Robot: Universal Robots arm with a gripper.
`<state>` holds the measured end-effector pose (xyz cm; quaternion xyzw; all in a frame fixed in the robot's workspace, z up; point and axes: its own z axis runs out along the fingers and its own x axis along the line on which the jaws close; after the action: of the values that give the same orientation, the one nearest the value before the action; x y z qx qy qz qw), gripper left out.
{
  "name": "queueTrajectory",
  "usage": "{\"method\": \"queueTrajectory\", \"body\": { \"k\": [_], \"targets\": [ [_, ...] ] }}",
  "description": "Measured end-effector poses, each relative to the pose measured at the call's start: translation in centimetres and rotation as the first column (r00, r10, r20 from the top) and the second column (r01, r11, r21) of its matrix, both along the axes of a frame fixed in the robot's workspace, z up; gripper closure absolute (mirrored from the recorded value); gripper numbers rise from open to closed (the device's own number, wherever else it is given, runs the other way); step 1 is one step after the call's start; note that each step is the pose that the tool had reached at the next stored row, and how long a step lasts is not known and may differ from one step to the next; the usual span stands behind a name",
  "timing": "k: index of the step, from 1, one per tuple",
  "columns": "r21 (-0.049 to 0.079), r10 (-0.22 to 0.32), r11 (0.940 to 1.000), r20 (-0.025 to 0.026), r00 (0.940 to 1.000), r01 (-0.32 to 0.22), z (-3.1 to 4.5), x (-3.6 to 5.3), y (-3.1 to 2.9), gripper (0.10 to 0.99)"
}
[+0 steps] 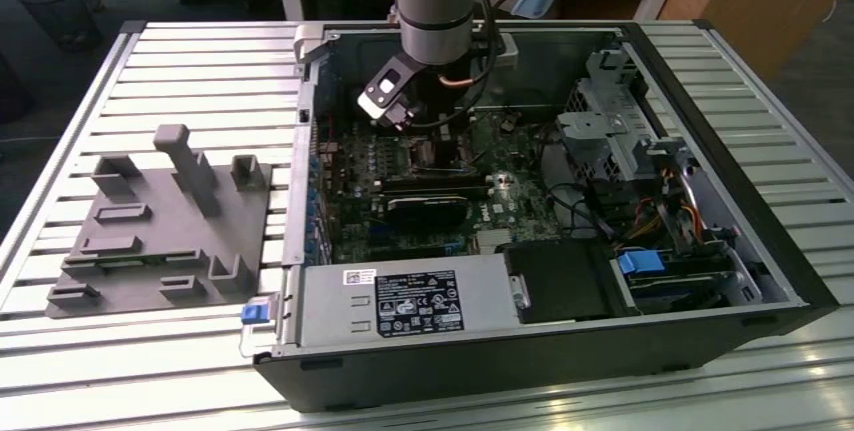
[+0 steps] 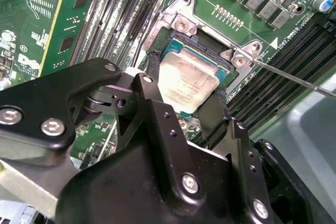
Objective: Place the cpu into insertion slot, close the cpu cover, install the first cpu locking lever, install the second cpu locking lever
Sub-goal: 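Place the cpu into insertion slot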
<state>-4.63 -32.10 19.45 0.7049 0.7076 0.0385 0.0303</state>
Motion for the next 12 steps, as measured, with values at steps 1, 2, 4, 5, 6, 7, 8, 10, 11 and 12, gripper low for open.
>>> {"method": "queueTrajectory", "body": {
  "k": [1,2,4,5,6,7,8,10,11,12],
  "targets": [
    [0.000,0.000,1.0000,0.0001,1.0000,0.000,-0.01,0.00,0.00,0.545],
    [0.000,0.000,1.0000,0.0001,1.0000,0.000,-0.01,0.00,0.00,0.545],
    [0.000,0.000,1.0000,0.0001,1.0000,0.000,-0.01,0.00,0.00,0.545],
    [0.000,0.000,1.0000,0.0001,1.0000,0.000,-0.02,0.00,0.00,0.545],
    [0.000,0.000,1.0000,0.0002,1.0000,0.000,-0.02,0.00,0.00,0.545],
    [0.000,0.000,1.0000,0.0001,1.0000,0.000,-0.02,0.00,0.00,0.545],
    [0.000,0.000,1.0000,0.0002,1.0000,0.000,-0.04,0.01,0.00,0.537],
    [0.000,0.000,1.0000,0.0002,1.0000,0.000,-0.06,0.02,0.00,0.475],
    [0.000,0.000,1.0000,0.0001,1.0000,0.000,-0.07,0.02,0.00,0.475],
    [0.000,0.000,1.0000,0.0001,1.0000,0.000,-0.09,0.04,0.00,0.475]
  ]
}}
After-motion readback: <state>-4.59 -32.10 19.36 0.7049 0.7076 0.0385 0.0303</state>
